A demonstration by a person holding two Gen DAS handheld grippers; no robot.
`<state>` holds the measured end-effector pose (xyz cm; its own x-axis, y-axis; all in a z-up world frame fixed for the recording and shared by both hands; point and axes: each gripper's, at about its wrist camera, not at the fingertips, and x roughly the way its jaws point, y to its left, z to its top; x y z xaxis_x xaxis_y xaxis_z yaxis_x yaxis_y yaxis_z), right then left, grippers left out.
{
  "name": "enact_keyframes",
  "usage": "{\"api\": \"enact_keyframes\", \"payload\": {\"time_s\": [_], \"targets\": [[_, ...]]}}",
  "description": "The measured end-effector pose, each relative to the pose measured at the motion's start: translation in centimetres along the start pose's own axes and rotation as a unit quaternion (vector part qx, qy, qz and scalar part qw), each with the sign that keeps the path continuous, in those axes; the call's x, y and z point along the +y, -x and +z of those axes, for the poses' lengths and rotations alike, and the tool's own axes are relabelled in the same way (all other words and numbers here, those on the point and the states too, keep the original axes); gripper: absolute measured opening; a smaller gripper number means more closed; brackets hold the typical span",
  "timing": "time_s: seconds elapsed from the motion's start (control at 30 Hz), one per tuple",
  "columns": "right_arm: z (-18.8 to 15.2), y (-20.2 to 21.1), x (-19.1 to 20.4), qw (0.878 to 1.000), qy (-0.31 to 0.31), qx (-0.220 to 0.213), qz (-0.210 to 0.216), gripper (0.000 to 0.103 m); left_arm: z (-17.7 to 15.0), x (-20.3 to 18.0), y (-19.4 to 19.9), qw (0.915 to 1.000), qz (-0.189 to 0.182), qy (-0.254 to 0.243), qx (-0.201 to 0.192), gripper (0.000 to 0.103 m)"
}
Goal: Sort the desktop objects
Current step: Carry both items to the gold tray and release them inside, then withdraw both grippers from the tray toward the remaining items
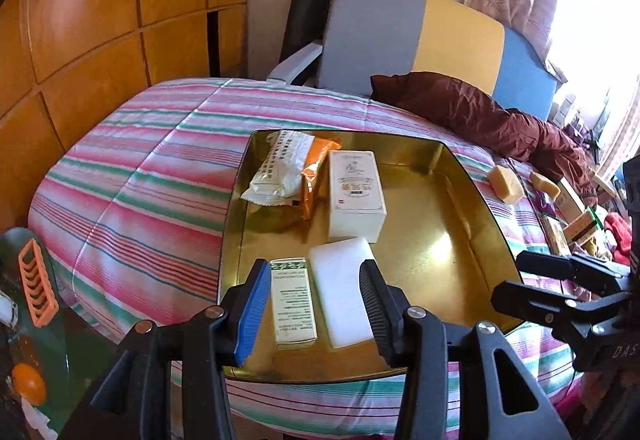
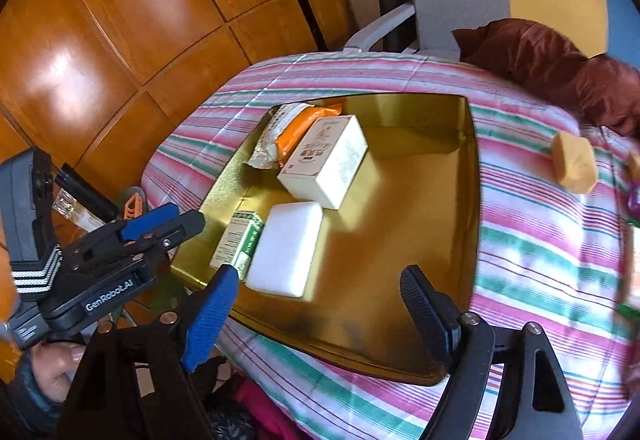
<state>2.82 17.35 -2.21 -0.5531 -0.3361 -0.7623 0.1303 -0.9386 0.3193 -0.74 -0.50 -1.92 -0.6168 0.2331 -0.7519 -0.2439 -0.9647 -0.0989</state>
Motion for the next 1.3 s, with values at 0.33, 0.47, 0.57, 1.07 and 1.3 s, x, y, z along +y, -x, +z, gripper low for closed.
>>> {"api": "enact_keyframes", "payload": {"time_s": [0.33, 0.47, 0.57, 1.07, 1.3], "targets": [[-0.1, 2.7, -3.4, 0.999, -0.017, -0.016, -0.045, 0.084, 0.2, -2.7, -0.1, 0.9994, -0.012, -0.031, 0.006, 0.049], [0.1, 4.1, -5.5, 0.997, -0.032, -0.022, -0.071, 0.085, 0.6, -4.2, -0.2, 0.9986, -0.034, -0.041, 0.008, 0.052], [0.1, 5.2, -7.3, 0.995, -0.045, -0.025, -0.091, 0.085, 0.8, -5.5, -0.2, 0.9971, -0.053, -0.054, 0.007, 0.053], [-0.6, 12.8, -18.8, 0.973, -0.166, -0.050, -0.153, 0.085, 2.0, -15.1, -0.9, 0.9813, -0.118, -0.151, 0.017, 0.053], [-1.4, 17.6, -25.2, 0.950, -0.225, -0.079, -0.199, 0.085, 2.1, -20.1, -1.9, 0.9679, -0.149, -0.200, 0.033, 0.053]]}}
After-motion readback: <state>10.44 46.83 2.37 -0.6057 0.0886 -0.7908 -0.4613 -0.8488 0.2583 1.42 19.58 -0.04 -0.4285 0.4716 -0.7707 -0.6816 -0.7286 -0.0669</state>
